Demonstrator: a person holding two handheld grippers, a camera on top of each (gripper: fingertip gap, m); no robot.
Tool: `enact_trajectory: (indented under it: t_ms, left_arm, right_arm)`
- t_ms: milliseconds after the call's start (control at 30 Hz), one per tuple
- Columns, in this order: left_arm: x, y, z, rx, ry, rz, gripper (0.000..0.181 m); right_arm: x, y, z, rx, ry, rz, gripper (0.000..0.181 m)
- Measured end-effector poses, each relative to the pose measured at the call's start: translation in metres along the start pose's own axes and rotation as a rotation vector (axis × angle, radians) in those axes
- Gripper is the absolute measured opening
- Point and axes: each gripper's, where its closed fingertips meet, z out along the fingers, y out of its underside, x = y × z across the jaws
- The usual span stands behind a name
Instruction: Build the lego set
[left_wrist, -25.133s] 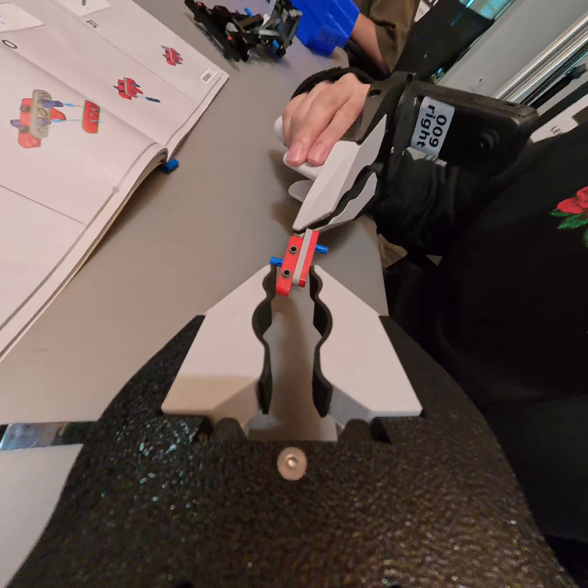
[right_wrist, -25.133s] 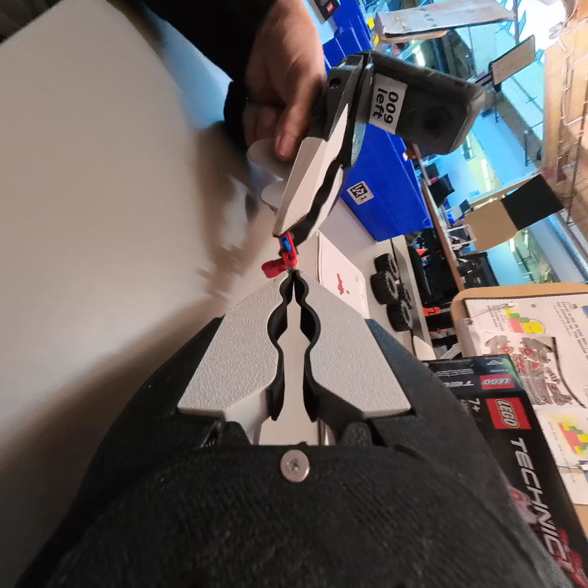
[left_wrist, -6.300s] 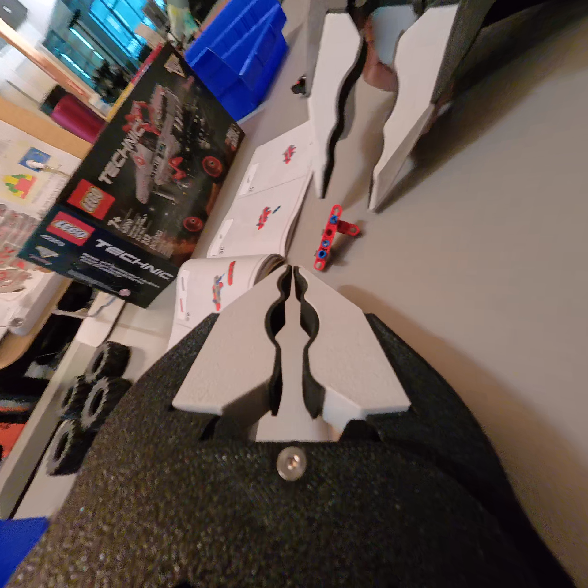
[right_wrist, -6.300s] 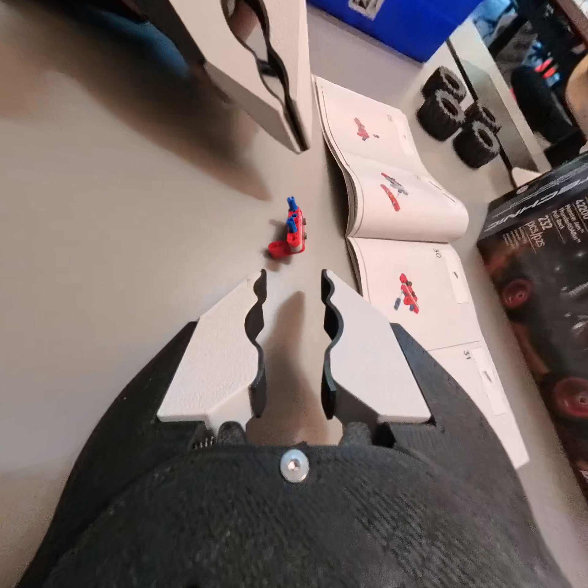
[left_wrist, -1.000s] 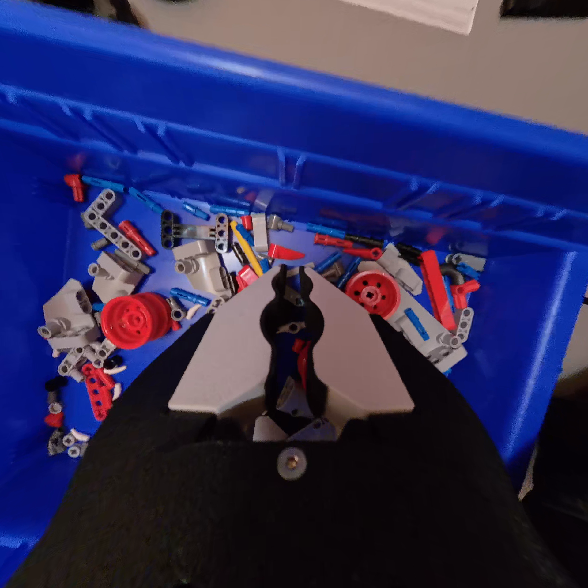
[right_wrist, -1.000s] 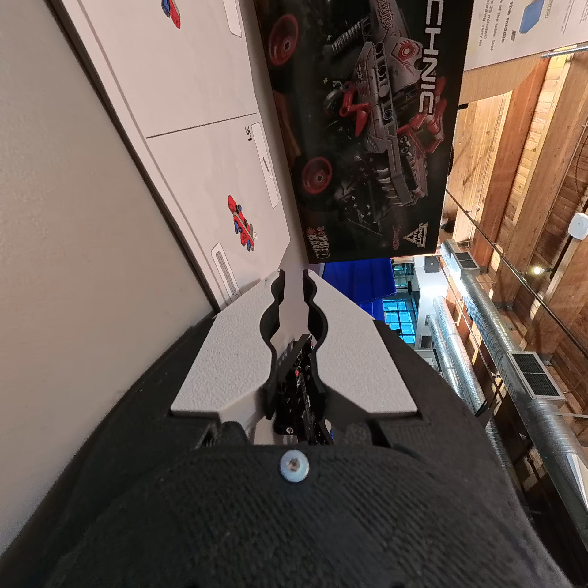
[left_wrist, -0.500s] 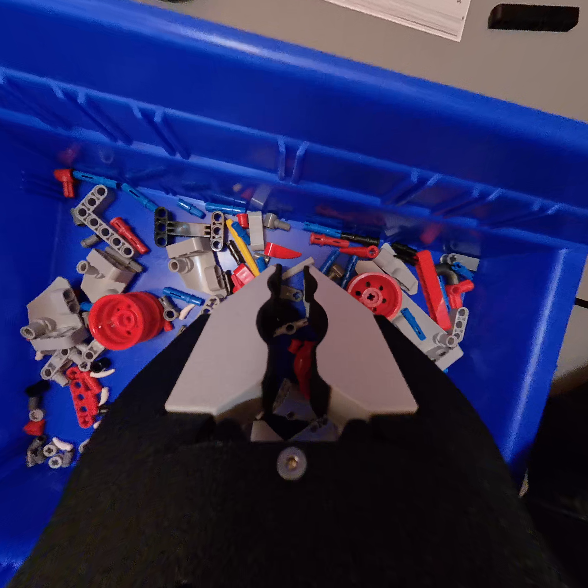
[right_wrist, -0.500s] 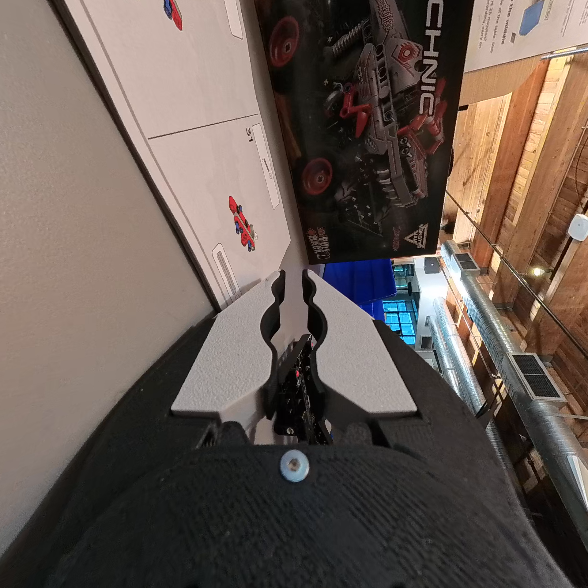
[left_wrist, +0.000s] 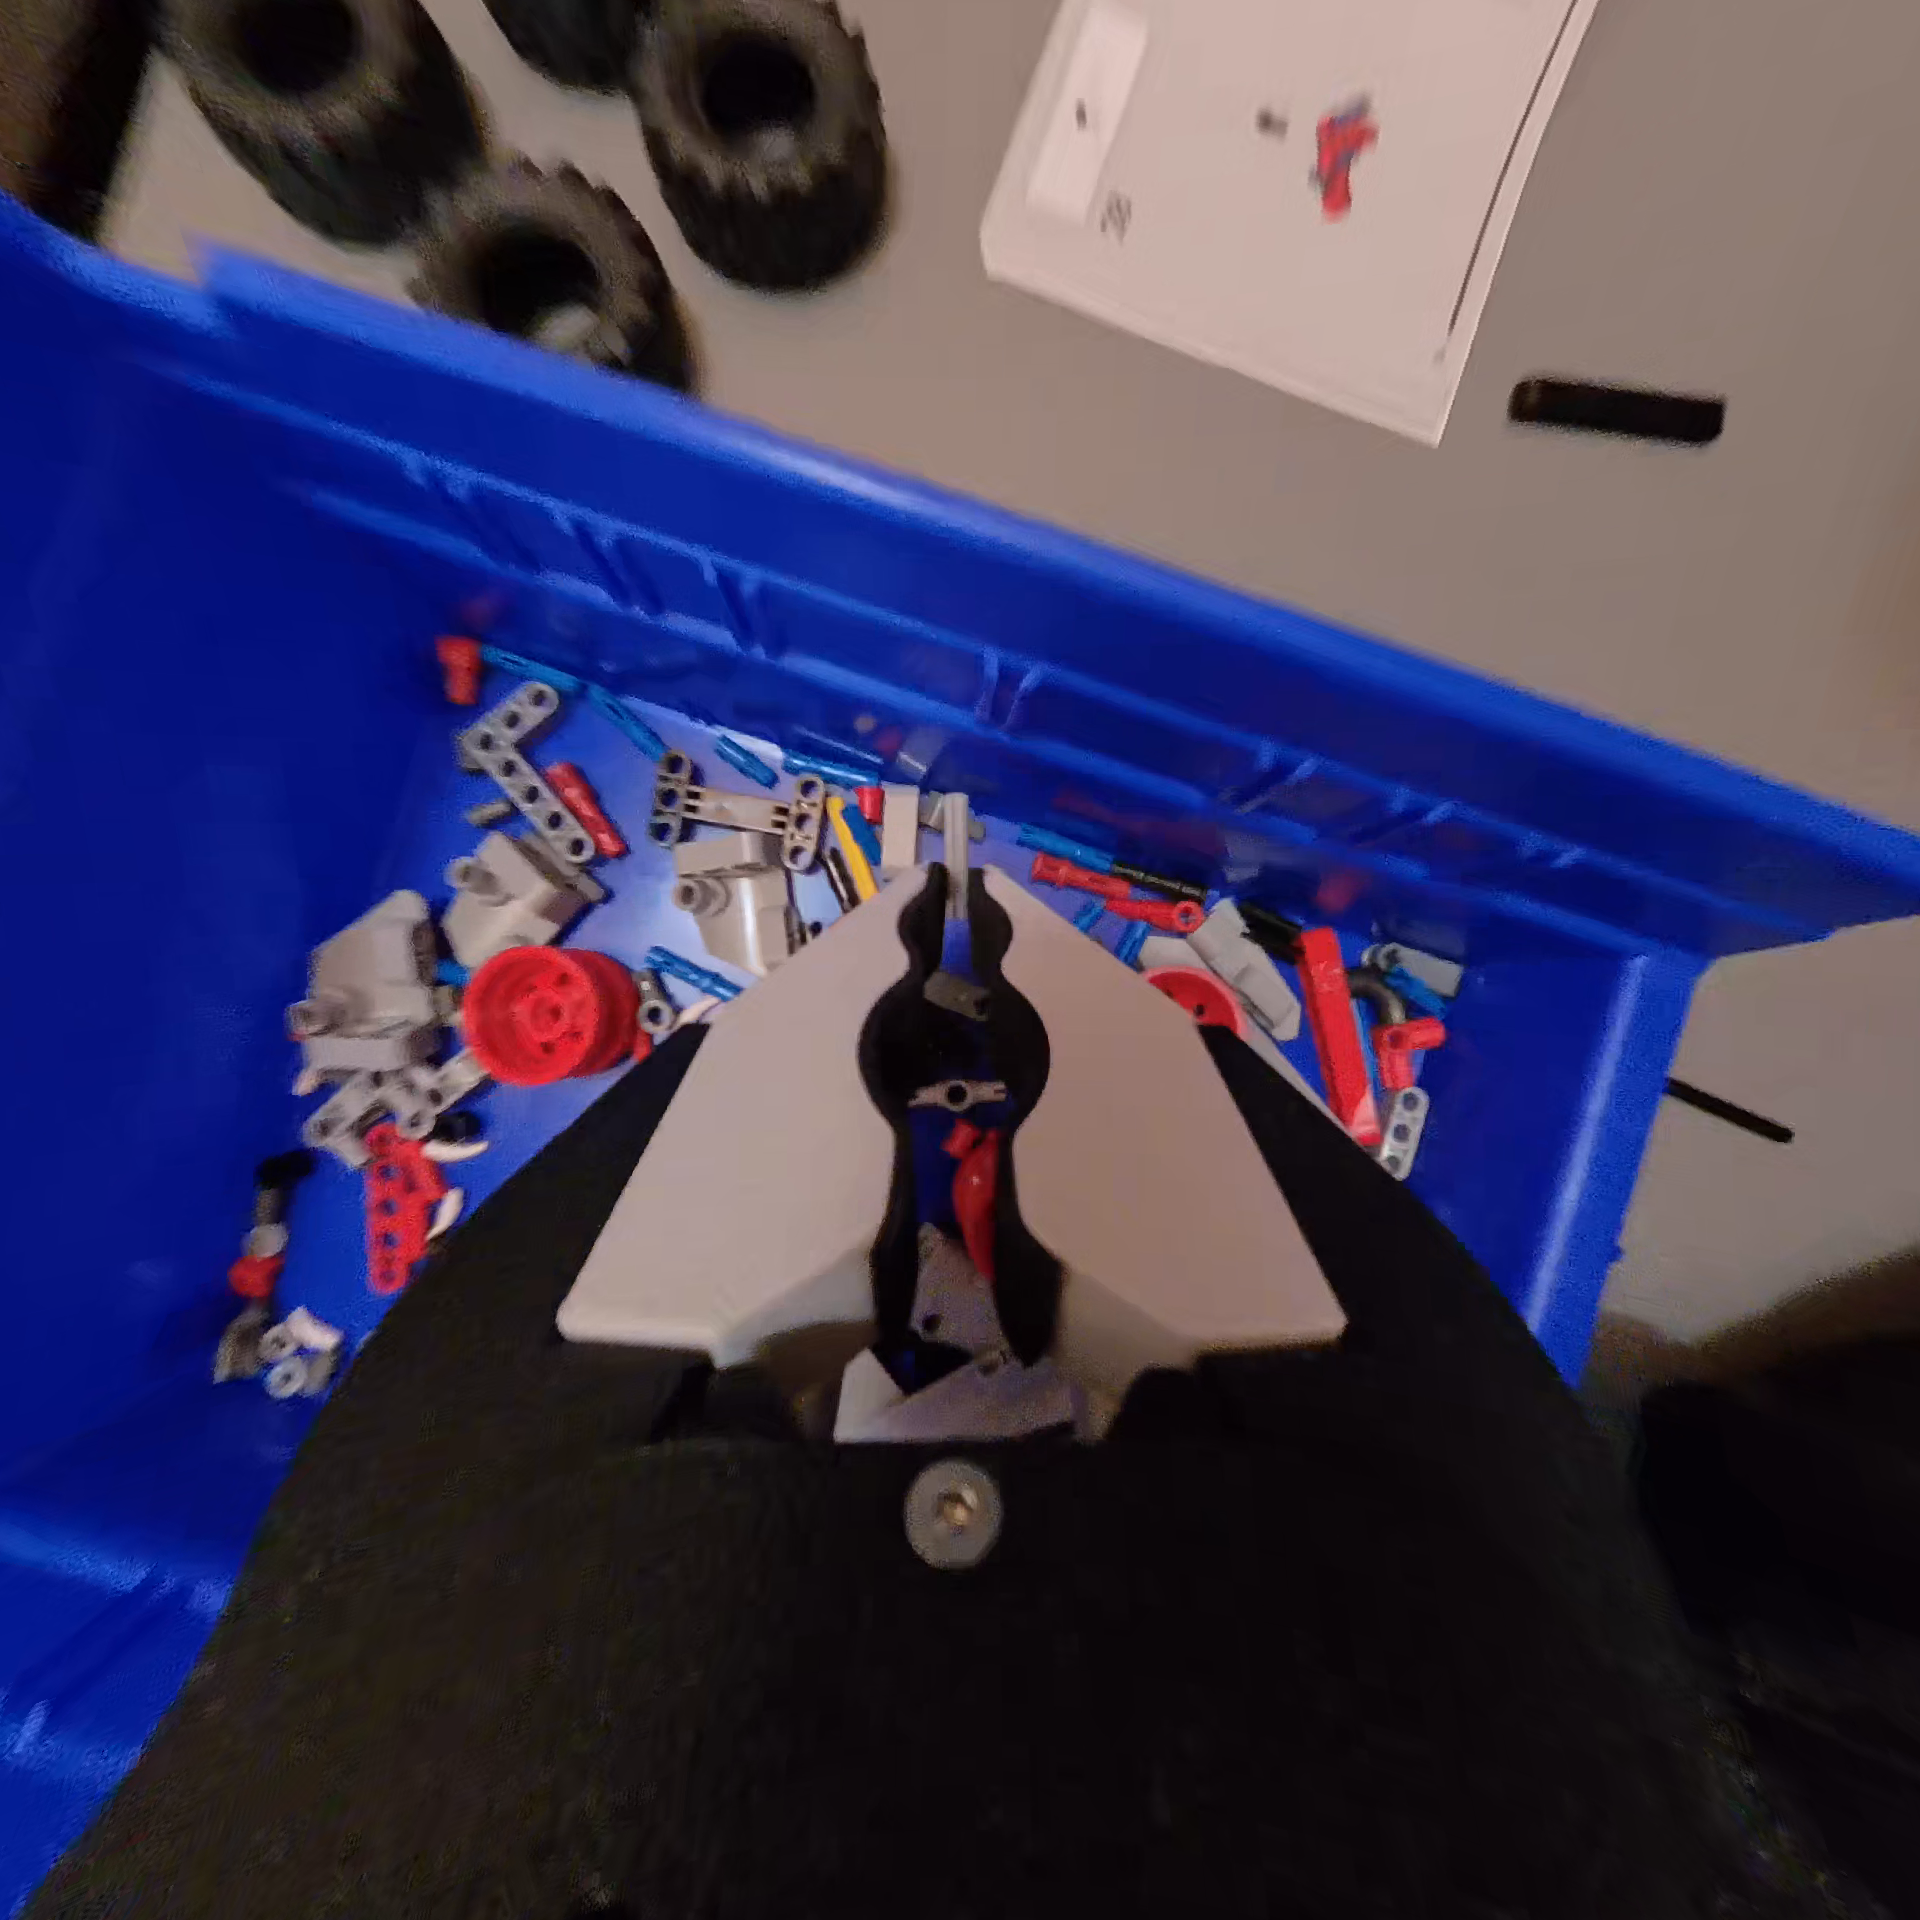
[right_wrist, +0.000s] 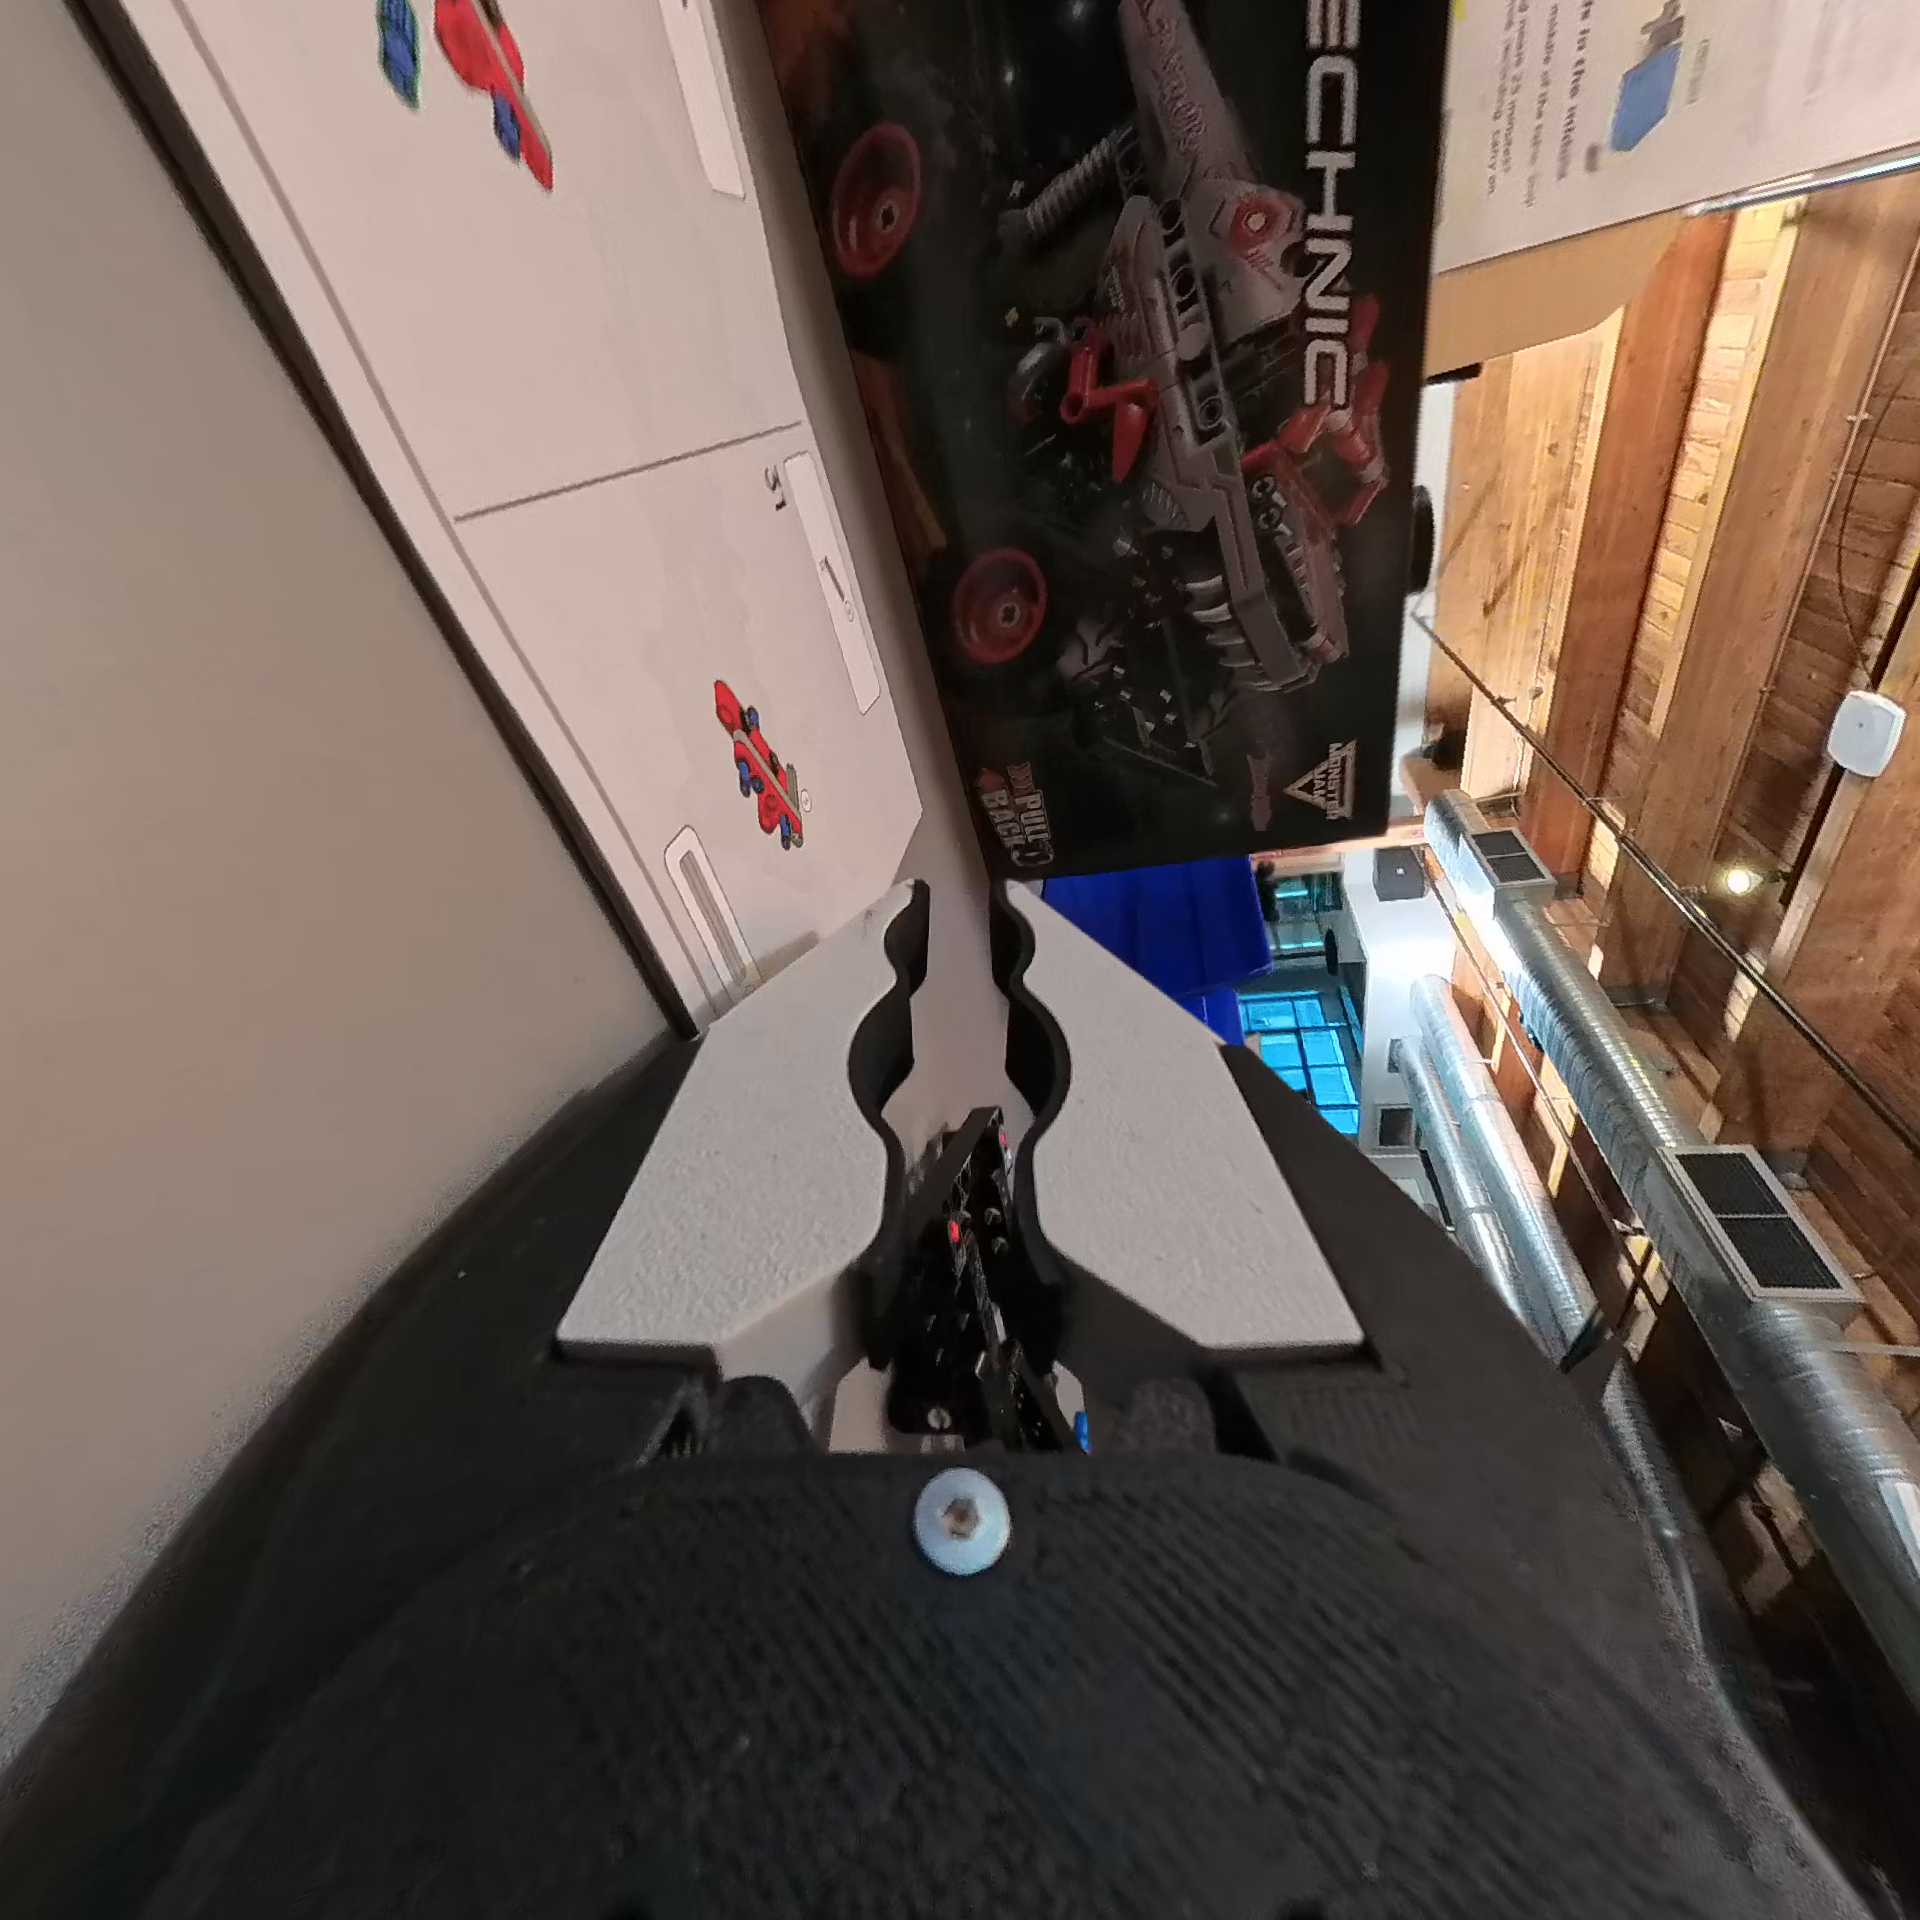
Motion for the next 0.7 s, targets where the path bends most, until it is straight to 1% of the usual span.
enact_trajectory:
  t_ms: [67,133,200,233,300,333,367,433,533,600,667,700]
  left_arm:
    - [0.001,-0.010,-0.023,0.024,-0.084,-0.027,0.001]
    - [0.008,-0.023,-0.051,0.042,-0.200,-0.116,0.001]
    - [0.020,-0.045,-0.083,0.114,-0.354,-0.164,0.001]
    - [0.035,-0.059,-0.093,0.161,-0.383,-0.165,0.001]
    - [0.070,-0.090,-0.098,0.245,-0.397,-0.114,0.001]
    - [0.089,-0.105,-0.091,0.284,-0.370,-0.101,0.001]
    - [0.110,-0.121,-0.077,0.319,-0.307,-0.098,0.001]
    - [0.151,-0.149,-0.036,0.368,-0.158,-0.101,0.001]
    - [0.193,-0.175,0.046,0.327,-0.029,-0.090,0.001]
    - [0.219,-0.195,0.098,0.321,0.059,-0.072,0.001]
    - [0.242,-0.218,0.138,0.329,0.128,-0.021,0.001]
    - [0.251,-0.226,0.153,0.307,0.143,0.021,0.001]
  right_arm:
    - [0.006,-0.006,-0.004,0.037,0.022,0.028,0.010]
    - [0.014,-0.012,-0.010,0.082,0.061,0.056,0.009]
    - [0.024,-0.017,-0.016,0.127,0.096,0.117,0.006]
    - [0.028,-0.023,-0.020,0.164,0.107,0.149,0.005]
    - [0.031,-0.038,-0.030,0.260,0.103,0.173,0.005]
    - [0.031,-0.049,-0.036,0.322,0.093,0.175,0.005]
    - [0.030,-0.063,-0.046,0.401,0.079,0.171,0.006]
    - [0.024,-0.095,-0.068,0.571,0.033,0.131,0.010]
    - [0.005,-0.131,-0.100,0.767,-0.141,0.152,0.021]
    - [-0.005,-0.141,-0.116,0.839,-0.239,0.145,0.025]
    - [-0.011,-0.139,-0.125,0.865,-0.307,0.124,0.025]
    - [-0.012,-0.135,-0.127,0.870,-0.329,0.112,0.024]
